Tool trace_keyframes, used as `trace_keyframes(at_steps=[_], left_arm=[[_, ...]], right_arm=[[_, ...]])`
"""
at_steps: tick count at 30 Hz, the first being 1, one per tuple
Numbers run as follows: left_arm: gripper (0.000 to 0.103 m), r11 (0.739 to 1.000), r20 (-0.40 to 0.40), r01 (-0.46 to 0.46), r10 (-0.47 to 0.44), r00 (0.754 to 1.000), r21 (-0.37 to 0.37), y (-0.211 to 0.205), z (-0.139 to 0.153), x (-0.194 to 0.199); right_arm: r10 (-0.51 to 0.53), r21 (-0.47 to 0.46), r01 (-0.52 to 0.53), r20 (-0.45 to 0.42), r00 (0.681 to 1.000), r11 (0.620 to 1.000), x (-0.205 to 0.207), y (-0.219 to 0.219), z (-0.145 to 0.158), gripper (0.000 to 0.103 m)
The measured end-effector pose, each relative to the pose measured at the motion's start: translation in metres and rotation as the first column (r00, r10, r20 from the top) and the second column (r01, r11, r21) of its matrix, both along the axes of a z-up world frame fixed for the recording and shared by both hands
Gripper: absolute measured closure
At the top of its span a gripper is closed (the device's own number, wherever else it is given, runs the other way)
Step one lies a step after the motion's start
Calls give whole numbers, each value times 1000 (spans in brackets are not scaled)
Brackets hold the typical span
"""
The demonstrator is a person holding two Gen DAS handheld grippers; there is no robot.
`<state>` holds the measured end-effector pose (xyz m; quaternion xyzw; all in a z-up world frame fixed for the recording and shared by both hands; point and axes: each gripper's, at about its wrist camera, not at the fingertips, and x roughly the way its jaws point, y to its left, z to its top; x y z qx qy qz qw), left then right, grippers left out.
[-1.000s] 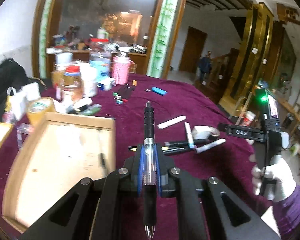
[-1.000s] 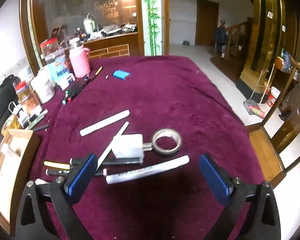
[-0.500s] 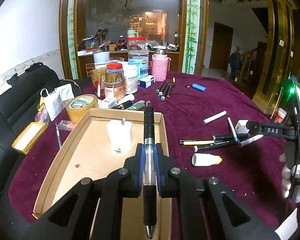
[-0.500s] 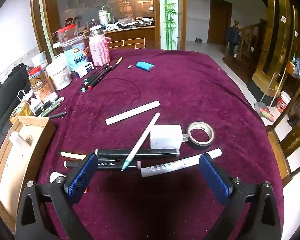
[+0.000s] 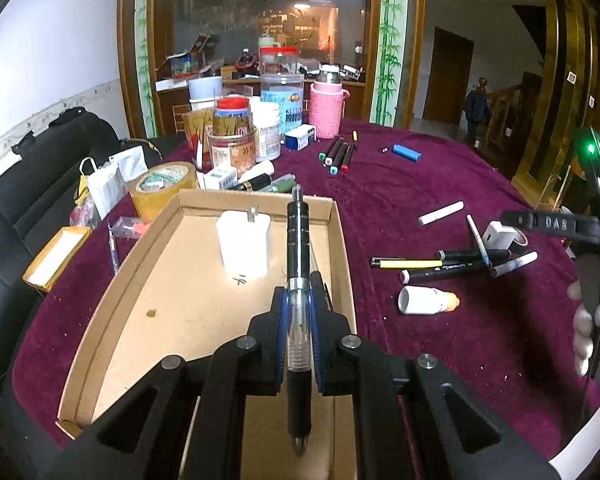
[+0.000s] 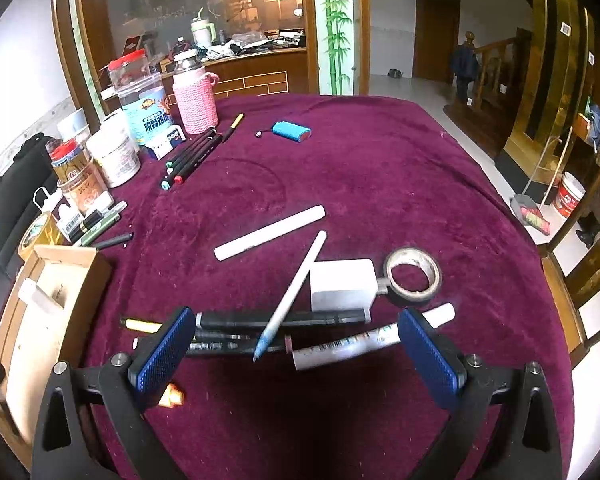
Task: Organize rigid objects
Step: 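Carry the pen over the box with the left gripper while the right grasps a white marker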
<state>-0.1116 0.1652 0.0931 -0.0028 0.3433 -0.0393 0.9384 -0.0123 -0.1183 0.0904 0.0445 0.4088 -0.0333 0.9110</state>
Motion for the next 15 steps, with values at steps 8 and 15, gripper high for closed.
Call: trace_keyframes(at_steps=[8, 15], left_arm=[[93, 1000, -27, 11, -11, 1000, -15, 2, -7, 6], [93, 998, -43, 10, -13, 999, -66, 17, -11, 13]], right_arm=[[28, 50, -24, -91, 995, 998, 54, 1, 6, 1], [26, 86, -7, -224, 974, 996, 97, -3, -15, 1]])
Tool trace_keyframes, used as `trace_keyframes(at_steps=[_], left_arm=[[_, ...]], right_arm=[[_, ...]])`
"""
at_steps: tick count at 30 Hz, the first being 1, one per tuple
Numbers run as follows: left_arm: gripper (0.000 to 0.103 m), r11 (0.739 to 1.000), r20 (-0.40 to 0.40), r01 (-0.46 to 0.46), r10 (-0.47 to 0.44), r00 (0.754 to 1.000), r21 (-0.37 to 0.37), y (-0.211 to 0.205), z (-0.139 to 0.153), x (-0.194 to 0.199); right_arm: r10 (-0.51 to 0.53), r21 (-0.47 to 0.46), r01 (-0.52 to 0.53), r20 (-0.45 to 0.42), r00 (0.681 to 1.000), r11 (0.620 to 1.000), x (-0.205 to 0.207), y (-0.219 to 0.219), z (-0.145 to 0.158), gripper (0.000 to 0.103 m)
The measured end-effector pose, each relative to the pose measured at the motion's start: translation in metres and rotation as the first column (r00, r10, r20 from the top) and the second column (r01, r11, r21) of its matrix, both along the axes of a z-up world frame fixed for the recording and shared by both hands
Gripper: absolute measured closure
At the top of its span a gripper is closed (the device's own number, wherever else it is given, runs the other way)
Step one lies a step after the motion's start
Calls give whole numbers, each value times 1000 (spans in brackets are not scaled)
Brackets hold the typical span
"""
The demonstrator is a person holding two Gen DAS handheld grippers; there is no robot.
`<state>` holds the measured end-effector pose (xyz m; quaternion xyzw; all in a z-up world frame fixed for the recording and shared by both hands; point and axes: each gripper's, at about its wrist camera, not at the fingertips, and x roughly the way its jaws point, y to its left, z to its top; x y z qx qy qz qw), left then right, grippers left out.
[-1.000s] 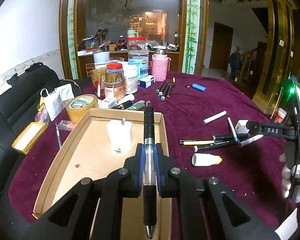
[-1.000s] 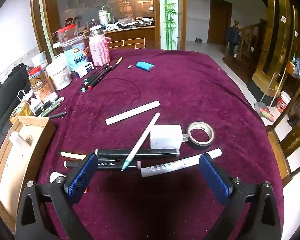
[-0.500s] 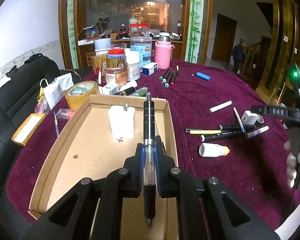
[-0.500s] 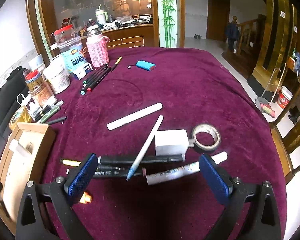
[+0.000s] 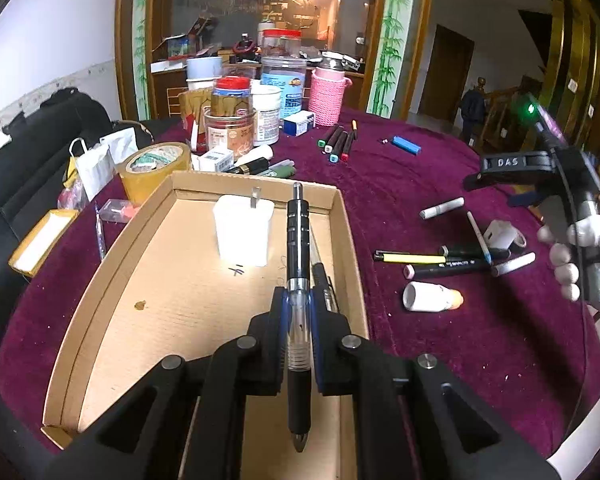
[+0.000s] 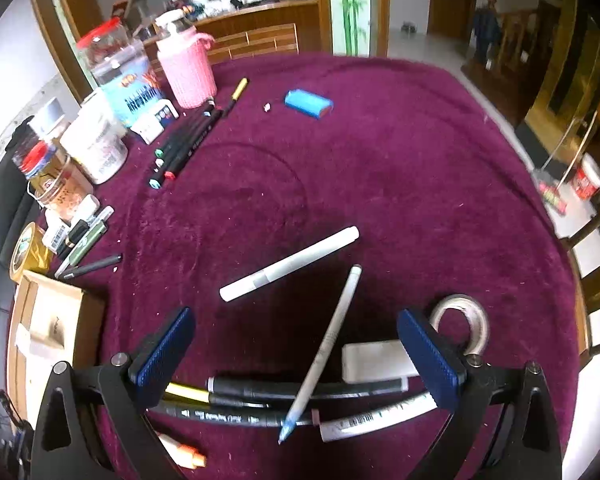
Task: Organize rigid objects
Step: 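Carry the pen over the box with the left gripper while the right grasps a white marker, then lower the pen into the box and open the left gripper while the right carries the white marker over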
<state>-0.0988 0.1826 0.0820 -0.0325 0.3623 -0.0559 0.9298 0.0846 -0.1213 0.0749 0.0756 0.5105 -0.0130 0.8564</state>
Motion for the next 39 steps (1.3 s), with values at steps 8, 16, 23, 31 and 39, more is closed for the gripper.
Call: trace_keyframes(at_steps=[8, 16, 23, 31, 39], left_arm=[[93, 998, 10, -16, 17, 1000, -59, 25, 3, 7], [93, 997, 5, -8, 9, 1000, -82, 33, -2, 11], [93, 996, -3, -5, 5, 1000, -90, 34, -5, 15], [93, 995, -3, -1, 1, 1000, -99, 34, -1, 12], [93, 994, 10, -13, 14, 1000, -105, 34, 8, -3]], right_arm=[[-63, 63, 69, -84, 994, 996, 32, -11, -19, 4], [-86, 27, 92, -164, 983, 995, 61, 4, -48, 15], [-112, -102, 102, -95, 989, 990, 74, 21, -48, 45], [-40, 50, 41, -22, 999, 998, 42, 30, -30, 90], [-39, 221, 29, 41, 998, 975, 9, 11, -8, 90]])
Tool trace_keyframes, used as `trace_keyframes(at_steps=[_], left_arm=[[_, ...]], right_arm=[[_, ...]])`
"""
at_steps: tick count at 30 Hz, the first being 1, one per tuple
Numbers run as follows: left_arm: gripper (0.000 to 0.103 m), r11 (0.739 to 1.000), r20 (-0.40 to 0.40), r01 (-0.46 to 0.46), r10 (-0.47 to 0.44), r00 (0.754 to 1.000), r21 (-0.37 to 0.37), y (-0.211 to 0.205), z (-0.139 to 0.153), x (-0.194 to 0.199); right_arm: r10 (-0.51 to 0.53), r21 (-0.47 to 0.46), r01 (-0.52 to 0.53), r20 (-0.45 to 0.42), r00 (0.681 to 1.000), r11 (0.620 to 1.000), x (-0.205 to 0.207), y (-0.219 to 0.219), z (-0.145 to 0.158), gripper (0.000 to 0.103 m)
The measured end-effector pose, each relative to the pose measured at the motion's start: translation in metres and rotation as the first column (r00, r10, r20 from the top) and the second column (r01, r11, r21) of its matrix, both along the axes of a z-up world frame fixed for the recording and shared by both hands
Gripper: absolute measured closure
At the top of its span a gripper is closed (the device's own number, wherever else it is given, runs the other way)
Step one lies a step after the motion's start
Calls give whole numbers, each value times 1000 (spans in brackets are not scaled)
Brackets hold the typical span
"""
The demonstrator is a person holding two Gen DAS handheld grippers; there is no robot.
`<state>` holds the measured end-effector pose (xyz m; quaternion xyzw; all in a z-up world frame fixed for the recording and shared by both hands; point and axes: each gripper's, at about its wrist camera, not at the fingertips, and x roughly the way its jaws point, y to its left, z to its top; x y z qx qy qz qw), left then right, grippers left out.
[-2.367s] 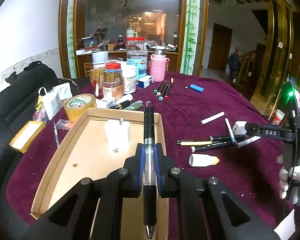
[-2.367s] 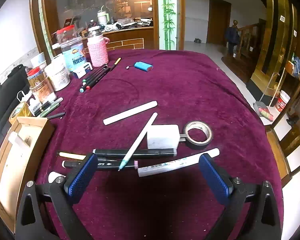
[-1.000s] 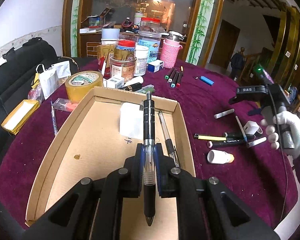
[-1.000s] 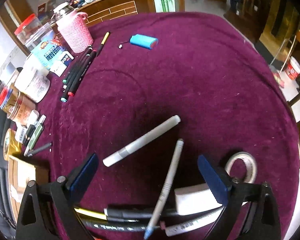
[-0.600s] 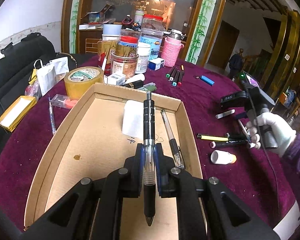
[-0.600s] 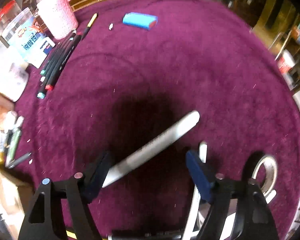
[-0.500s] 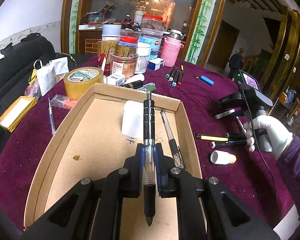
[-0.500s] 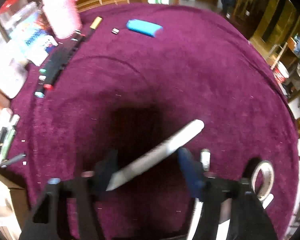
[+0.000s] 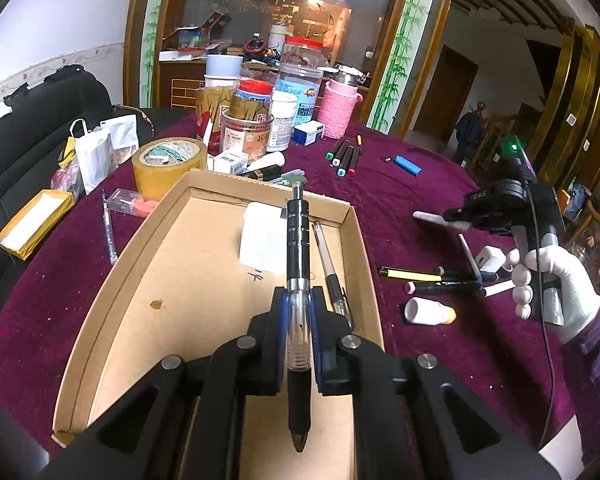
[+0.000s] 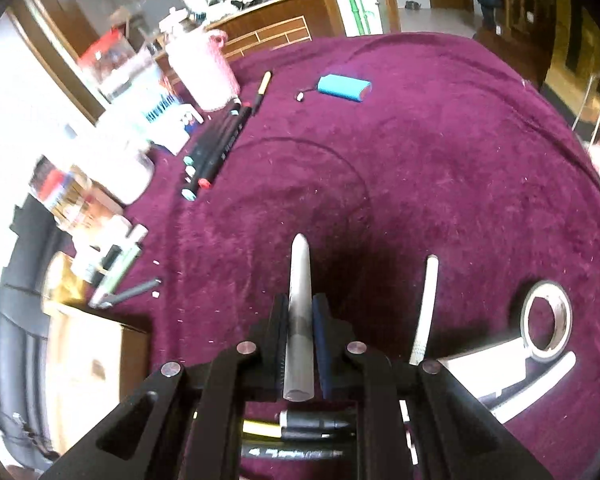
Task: Organize rigid objects
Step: 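Lower the pen into the box and open the left gripper while the right carries the white marker over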
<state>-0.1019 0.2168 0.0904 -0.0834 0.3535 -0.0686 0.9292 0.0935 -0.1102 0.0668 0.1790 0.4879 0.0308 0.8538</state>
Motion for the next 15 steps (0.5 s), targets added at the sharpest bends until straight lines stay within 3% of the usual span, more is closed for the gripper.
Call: trace_keyframes(at_steps=[5, 6, 7, 9, 13, 15], left_arm=[[93, 1000, 10, -5, 5, 1000, 5, -1, 2, -9], [93, 1000, 9, -4, 4, 1000, 6, 0, 2, -9], [93, 1000, 7, 1, -1, 1000, 5, -1, 1, -10], [93, 1000, 3, 8, -8, 1000, 4, -1, -1, -9], [93, 1000, -7, 7, -7, 1000, -2, 1, -5, -3], [93, 1000, -15, 3, -3, 1000, -9, 4, -6, 2]], right_arm=[[-42, 7, 42, -45, 998, 999, 6, -15, -8, 87], [-31, 6, 31, -59, 998, 1000, 8, -15, -12, 79], [-9, 4, 9, -78, 997, 1000, 10, -13, -17, 65], [16, -16, -18, -104, 994, 1000, 16, -8, -26, 50], [46, -90, -53, -82, 996, 995, 23, 3, -29, 47], [72, -170, -87, -92, 993, 982, 28, 14, -34, 47]])
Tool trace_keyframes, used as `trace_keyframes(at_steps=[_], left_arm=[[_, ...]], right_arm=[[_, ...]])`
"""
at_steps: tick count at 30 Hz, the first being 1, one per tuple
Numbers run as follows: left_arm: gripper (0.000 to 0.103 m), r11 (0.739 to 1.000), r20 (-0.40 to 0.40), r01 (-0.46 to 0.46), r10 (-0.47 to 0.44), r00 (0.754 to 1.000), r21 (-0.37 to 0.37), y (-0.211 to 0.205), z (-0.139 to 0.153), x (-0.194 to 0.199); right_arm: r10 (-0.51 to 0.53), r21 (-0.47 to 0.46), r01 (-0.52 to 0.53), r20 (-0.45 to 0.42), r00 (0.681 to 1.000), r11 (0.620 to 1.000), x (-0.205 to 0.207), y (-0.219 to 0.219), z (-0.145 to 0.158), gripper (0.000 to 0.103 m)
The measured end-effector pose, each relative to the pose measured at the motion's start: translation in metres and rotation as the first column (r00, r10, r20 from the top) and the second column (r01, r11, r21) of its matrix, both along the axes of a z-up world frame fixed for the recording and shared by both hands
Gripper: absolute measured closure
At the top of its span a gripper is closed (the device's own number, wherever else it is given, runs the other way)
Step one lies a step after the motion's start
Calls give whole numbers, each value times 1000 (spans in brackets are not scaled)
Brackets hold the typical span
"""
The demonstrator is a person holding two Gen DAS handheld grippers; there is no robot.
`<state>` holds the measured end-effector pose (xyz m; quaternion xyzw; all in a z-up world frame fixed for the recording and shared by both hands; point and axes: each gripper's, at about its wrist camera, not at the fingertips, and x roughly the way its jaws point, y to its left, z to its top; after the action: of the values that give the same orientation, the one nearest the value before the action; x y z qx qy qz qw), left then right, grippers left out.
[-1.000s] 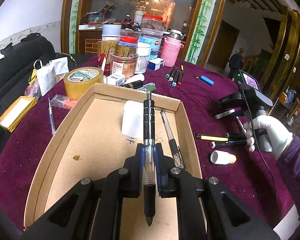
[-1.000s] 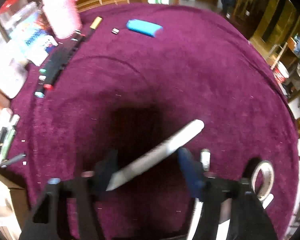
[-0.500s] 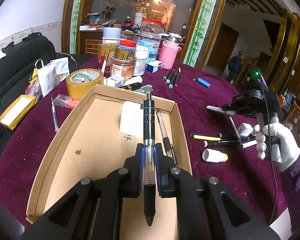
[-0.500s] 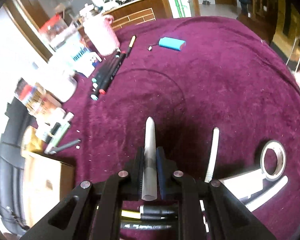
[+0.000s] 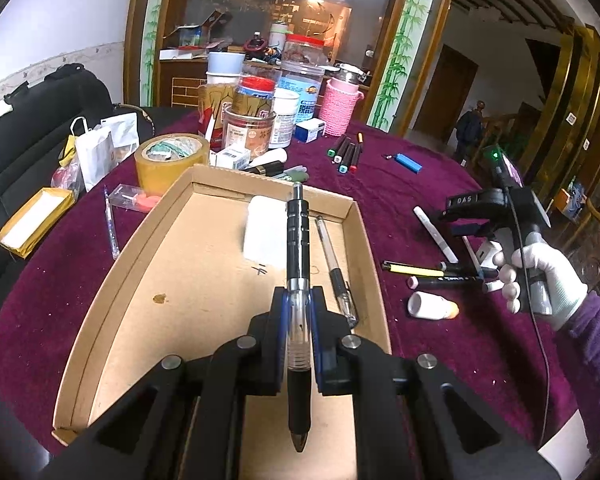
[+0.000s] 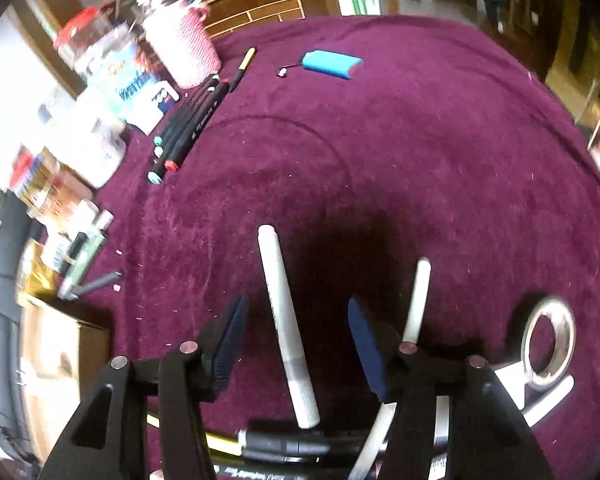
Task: Organize rigid objects
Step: 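Lower the pen into the box and open the left gripper while the right carries the white marker over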
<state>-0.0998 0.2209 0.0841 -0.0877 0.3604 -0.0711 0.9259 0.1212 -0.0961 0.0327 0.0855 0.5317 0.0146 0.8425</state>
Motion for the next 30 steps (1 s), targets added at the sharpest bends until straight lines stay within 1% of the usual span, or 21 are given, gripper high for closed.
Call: trace_keyframes(at_steps=[2, 3, 4, 5, 6, 7, 11, 13, 16, 21, 23, 26, 30], left_arm=[[93, 1000, -4, -4, 4, 1000, -5, 2, -1, 3], [93, 1000, -5, -6, 6, 1000, -6, 3, -2, 5], [93, 1000, -5, -7, 7, 1000, -8, 3, -2, 6], [93, 1000, -5, -8, 8, 1000, -10, 4, -2, 6], [93, 1000, -5, -8, 8, 1000, -13, 5, -3, 7], [93, 1000, -6, -11, 10, 1000, -18, 5, -4, 8], [93, 1000, -21, -11, 11, 1000, -19, 6, -7, 8], [93, 1000, -23, -15, 15, 1000, -17, 7, -8, 7], [93, 1000, -25, -23, 23, 999, -13, 7, -8, 4], [93, 999, -21, -30, 29, 999, -40, 10, -3, -1], [93, 998, -17, -30, 30, 999, -48, 11, 0, -2], [93, 998, -1, -18, 18, 1000, -68, 15, 5, -5], [93, 998, 0, -40, 40, 999, -43, 26, 7, -4]], right_arm=[[33, -92, -35, -18, 999, 995, 5, 14, -9, 47], [47, -163, -46, 6, 999, 986, 4, 24, -11, 49], [55, -172, -50, 24, 998, 984, 2, 26, -10, 57], [63, -150, -58, 32, 997, 987, 2, 28, -10, 65], [66, -124, -61, 31, 997, 990, 2, 29, -10, 86], [58, -115, -53, 34, 998, 992, 1, 29, -9, 90], [48, -4, -48, 72, 996, 999, -14, 24, -3, 90], [46, 61, -53, 107, 993, 997, -27, 19, 5, 90], [48, 124, -68, 155, 987, 990, -43, 18, 21, 90], [71, 201, -121, 238, 969, 972, -69, 23, 53, 90], [88, 210, -145, 260, 962, 967, -79, 28, 62, 90], [135, 242, -210, 293, 946, 947, -95, 41, 77, 89], [214, 289, -309, 318, 924, 906, -113, 66, 87, 89]])
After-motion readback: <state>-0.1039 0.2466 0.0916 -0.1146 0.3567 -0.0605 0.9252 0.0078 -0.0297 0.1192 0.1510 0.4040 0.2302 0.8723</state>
